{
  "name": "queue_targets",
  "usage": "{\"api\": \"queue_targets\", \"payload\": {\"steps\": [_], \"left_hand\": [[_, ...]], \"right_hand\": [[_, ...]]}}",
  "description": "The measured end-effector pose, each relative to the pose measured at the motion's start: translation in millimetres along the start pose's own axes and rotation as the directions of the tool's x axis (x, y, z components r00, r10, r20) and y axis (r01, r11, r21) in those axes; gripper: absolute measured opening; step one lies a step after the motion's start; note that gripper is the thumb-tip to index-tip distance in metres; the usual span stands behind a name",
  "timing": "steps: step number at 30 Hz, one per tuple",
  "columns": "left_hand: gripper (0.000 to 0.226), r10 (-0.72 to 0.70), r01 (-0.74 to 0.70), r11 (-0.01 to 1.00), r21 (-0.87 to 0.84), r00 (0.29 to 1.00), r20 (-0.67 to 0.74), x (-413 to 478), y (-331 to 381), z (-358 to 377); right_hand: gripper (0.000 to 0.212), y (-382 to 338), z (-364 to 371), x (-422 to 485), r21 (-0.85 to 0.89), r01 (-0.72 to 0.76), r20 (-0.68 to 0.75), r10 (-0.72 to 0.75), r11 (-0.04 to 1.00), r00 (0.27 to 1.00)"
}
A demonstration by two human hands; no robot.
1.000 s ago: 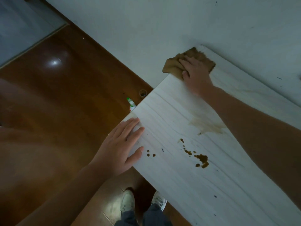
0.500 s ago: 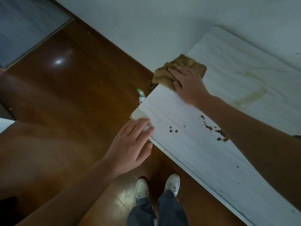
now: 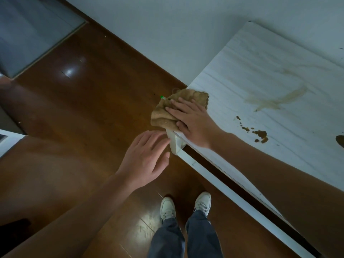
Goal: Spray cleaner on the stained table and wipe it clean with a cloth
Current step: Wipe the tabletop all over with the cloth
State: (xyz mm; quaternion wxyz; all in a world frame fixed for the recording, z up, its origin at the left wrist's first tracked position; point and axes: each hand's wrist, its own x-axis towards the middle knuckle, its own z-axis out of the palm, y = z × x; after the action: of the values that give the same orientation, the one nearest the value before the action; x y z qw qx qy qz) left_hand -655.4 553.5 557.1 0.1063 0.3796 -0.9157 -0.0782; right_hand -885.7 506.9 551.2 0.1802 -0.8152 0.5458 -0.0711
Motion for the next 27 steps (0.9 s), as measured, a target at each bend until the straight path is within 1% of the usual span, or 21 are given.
{"api": "queue_targets", "payload": {"steps": [4,7,9,12,14,18,21,24,27], "left_hand": [[0.038,-0.05,0.049,0.998,0.051,0.999,0.019,-9,-18,-6],[0.038,-0.049,0.047,0.997,0.063,0.998,0.027,-5,-20,-8],[0.038,-0.041,0.04,0.998,0.058,0.999,0.015,2,-17,-9],[0.039,-0.029,0.029,0.999,0.04,1.0,0.001,13,-11,-11],[0.04,-0.026,0.025,0.999,0.026,1.0,0.016,21,-7,-9],[0.041,-0.02,0.02,1.0,0.011,0.998,0.059,40,6,3],[0.045,-0.038,0.039,0.999,-0.008,0.994,0.098,59,19,11],[0.047,-0.086,0.088,0.996,-0.013,0.989,0.118,83,33,18],[0.049,-0.135,0.139,0.99,-0.022,0.981,0.139,107,43,22]], "right_hand": [[0.058,-9,7,-14,0.012,0.066,0.037,-0.066,0.998,0.997],[0.055,0,2,-13,-0.007,0.113,0.057,-0.113,0.994,0.992],[0.05,9,-1,-6,-0.009,0.108,0.047,-0.108,0.994,0.993],[0.05,28,-10,11,-0.034,0.019,0.017,-0.018,0.999,1.0],[0.05,50,-21,25,-0.042,-0.062,-0.024,0.061,0.997,0.998],[0.051,106,-46,49,-0.021,-0.206,-0.109,0.203,0.978,0.973],[0.05,149,-62,62,-0.023,-0.274,-0.13,0.269,0.961,0.954],[0.051,190,-79,73,-0.032,-0.356,-0.175,0.346,0.934,0.922],[0.052,224,-94,78,-0.004,-0.46,-0.235,0.446,0.888,0.864]]}}
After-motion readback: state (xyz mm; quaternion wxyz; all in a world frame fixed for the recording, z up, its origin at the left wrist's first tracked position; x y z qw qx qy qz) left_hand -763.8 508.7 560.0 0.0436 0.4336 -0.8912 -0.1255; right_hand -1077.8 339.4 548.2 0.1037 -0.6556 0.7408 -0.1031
